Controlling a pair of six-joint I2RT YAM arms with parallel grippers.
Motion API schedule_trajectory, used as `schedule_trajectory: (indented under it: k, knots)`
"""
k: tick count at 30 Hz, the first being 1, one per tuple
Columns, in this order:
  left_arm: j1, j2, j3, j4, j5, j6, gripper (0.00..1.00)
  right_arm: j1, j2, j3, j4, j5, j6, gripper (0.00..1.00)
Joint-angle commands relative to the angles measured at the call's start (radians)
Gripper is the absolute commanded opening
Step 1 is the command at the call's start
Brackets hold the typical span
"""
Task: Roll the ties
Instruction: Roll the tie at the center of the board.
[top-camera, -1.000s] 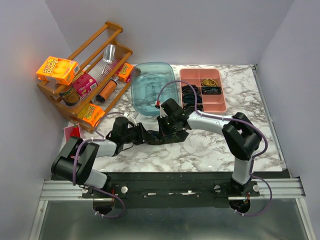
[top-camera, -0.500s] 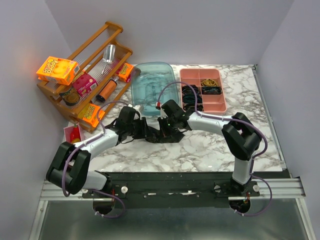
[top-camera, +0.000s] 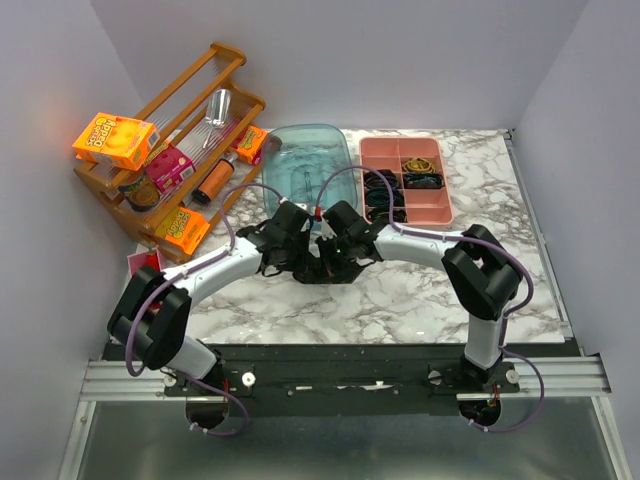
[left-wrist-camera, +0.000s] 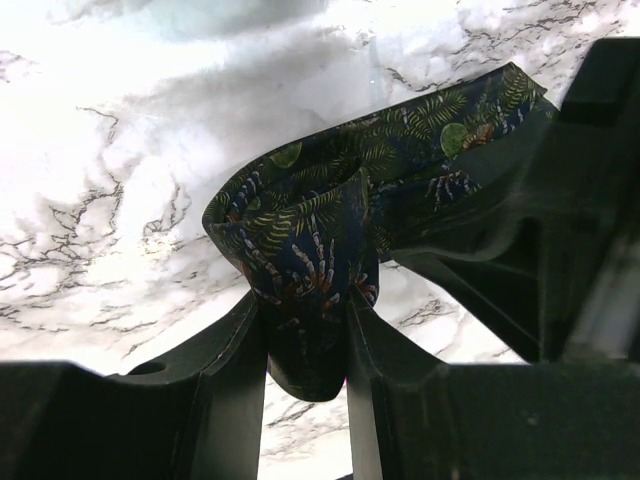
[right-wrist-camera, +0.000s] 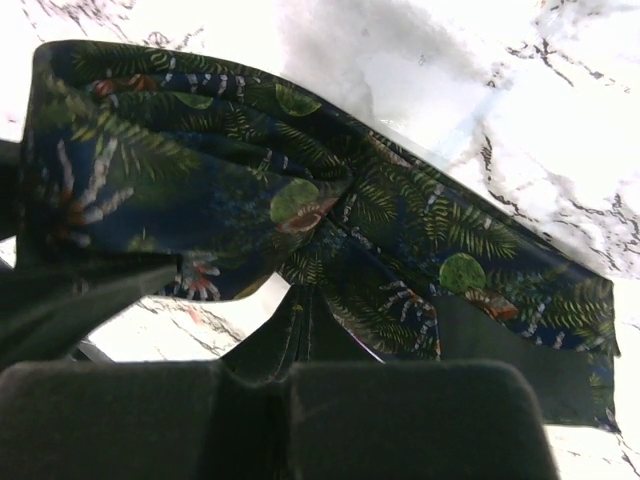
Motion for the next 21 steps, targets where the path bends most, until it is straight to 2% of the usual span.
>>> schedule_trajectory:
  k: [1, 8, 13, 17, 21]
  knots:
    - [-0.057, 0.032, 0.080, -0.113, -0.130, 0.004, 0.12, 0.005, 0.038, 0.009, 0.000, -0.028, 0.006, 0.01]
    - [-0.148, 0.088, 0.163, -0.168, -0.240, -0.011, 0.12, 0.005, 0.042, 0.012, 0.022, -0.059, 0.024, 0.01]
    - [-0.168, 0.124, 0.183, -0.199, -0.294, -0.016, 0.09, 0.005, 0.024, -0.002, 0.031, -0.063, 0.032, 0.01]
    - [-0.171, 0.129, 0.196, -0.236, -0.369, -0.005, 0.09, -0.010, -0.022, -0.036, 0.037, -0.068, 0.038, 0.01]
    - [-0.177, 0.134, 0.211, -0.299, -0.444, 0.015, 0.10, -0.065, -0.170, -0.169, 0.145, -0.129, 0.064, 0.01]
